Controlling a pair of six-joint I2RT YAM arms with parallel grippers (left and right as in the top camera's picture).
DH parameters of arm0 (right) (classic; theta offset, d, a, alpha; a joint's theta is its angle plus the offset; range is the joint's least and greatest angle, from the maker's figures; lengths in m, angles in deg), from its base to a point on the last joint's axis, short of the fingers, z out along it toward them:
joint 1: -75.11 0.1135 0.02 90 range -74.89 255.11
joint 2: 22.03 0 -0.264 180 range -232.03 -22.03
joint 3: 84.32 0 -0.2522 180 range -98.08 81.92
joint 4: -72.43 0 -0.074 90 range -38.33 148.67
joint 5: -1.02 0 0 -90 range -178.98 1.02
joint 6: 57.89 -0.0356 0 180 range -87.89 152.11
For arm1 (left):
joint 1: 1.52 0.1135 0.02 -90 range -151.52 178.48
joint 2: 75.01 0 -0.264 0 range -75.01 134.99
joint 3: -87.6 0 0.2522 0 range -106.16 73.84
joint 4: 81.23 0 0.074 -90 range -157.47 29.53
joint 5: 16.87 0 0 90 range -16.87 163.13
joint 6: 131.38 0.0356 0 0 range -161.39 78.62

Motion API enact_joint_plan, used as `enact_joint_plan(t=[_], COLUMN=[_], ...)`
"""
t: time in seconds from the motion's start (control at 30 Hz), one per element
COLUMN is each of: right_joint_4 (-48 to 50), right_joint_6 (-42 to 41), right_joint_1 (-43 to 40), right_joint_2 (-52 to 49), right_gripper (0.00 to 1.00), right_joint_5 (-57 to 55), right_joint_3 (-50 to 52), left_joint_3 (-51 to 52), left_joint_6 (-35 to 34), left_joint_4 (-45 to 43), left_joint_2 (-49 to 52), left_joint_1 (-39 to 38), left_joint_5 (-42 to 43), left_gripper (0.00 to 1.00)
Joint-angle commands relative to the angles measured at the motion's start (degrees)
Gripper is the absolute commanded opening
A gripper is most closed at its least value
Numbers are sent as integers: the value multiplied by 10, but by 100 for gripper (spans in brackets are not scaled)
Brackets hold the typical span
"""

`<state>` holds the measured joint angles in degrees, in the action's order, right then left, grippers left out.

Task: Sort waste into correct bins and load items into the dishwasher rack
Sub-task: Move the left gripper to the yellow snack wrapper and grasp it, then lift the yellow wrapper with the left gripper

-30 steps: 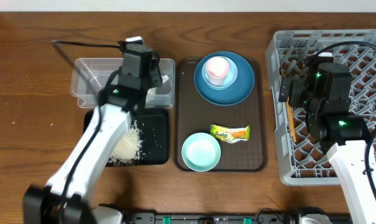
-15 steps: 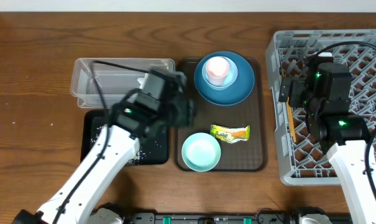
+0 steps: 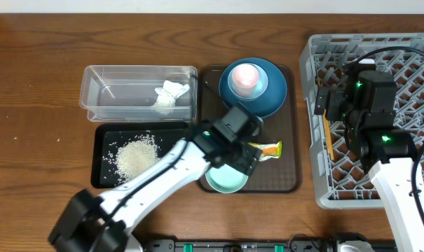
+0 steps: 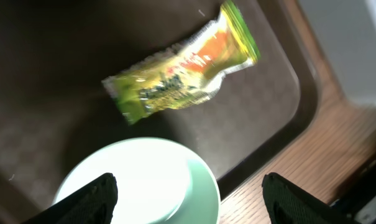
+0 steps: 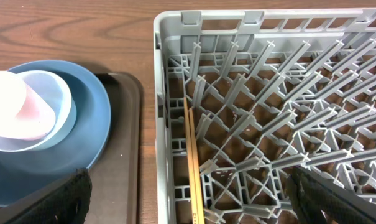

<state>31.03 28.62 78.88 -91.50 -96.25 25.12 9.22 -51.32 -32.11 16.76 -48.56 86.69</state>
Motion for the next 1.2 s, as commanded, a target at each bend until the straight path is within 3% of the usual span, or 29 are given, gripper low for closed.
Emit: enact_joint_plan(t=[0.0, 0.13, 0.33, 0.57, 1.0, 1.17], right_joint_4=[0, 0, 0, 0, 0, 0], right_joint_6=[-8, -8, -8, -8, -8, -8], right_joint_1=[4, 4, 4, 4, 4, 4], right_joint_2=[1, 1, 1, 1, 1, 1], right_gripper=[99, 99, 99, 99, 99, 99], right_joint_5=[1, 2, 2, 2, 2, 2], right_joint_3=[-5, -5, -5, -5, -5, -5], left_joint_3=[3, 3, 3, 3, 3, 3], left_joint_6=[104, 168, 201, 257, 260, 265], left_joint_4=[-8, -34, -86, -117, -204, -220], left_joint_2=[22, 37, 38, 65, 130, 136], left_joint_1=[-26, -57, -93, -113, -112, -109], left_joint_5=[-10, -16, -83, -83, -146, -147], left_gripper=[79, 79, 79, 78, 78, 72])
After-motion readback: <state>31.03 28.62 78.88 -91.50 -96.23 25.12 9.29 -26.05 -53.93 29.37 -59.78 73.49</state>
